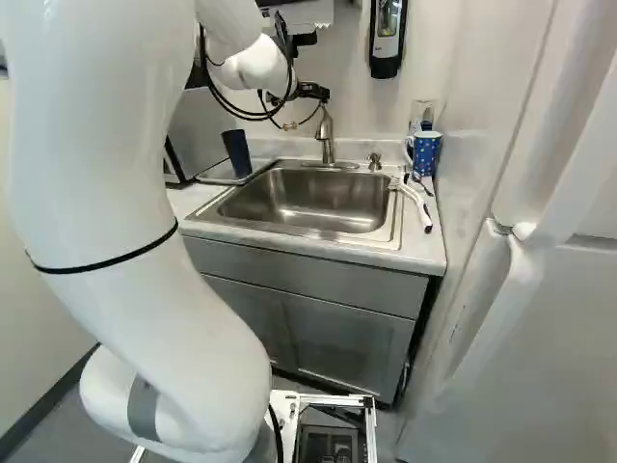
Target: Rinse the cup and place it in the tray
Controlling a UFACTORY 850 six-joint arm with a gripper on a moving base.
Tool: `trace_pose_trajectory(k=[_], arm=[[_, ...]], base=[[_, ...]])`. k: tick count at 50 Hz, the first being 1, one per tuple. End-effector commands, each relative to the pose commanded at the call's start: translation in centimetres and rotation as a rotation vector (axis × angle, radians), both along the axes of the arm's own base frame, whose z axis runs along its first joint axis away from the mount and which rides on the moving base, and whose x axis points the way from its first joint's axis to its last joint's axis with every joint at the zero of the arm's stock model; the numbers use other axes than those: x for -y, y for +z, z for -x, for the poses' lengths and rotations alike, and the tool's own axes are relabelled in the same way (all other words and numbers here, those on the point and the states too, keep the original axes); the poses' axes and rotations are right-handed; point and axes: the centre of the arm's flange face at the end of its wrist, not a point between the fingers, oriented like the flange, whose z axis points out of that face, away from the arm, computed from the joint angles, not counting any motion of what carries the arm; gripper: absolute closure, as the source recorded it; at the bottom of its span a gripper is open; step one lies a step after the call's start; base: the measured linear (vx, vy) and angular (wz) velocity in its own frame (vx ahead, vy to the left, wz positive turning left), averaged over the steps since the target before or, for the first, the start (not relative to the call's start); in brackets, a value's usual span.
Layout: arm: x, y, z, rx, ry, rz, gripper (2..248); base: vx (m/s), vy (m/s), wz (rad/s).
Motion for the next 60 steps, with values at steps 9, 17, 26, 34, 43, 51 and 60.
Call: trace_pose_trajectory(k=[9,17,26,34,43,51,60], arm=[[0.3,0.0,0.9,-0.001,-0.006,0.000,3],[1.2,0.1,1.9,-0.002,-0.023,0.000,3],[2.3,0.1,3.1,-0.003,-0.046,0.000,3],[3.0,0.1,4.5,-0.006,-0.062,-0.001,3],[3.5,-0.1,6.3,-0.030,-0.077,-0.003,3],[3.8,-0.5,8.1,-0.067,-0.088,-0.007,3],[4.1,-1.1,10.2,-0.129,-0.102,-0.015,3]], base=[[0.000,0.000,0.000],[0.000,0.000,0.000],[0.000,0.000,0.000],[0.000,0.000,0.000],[0.000,0.000,0.000],[0.000,0.000,0.000],[0.000,0.000,0.000]])
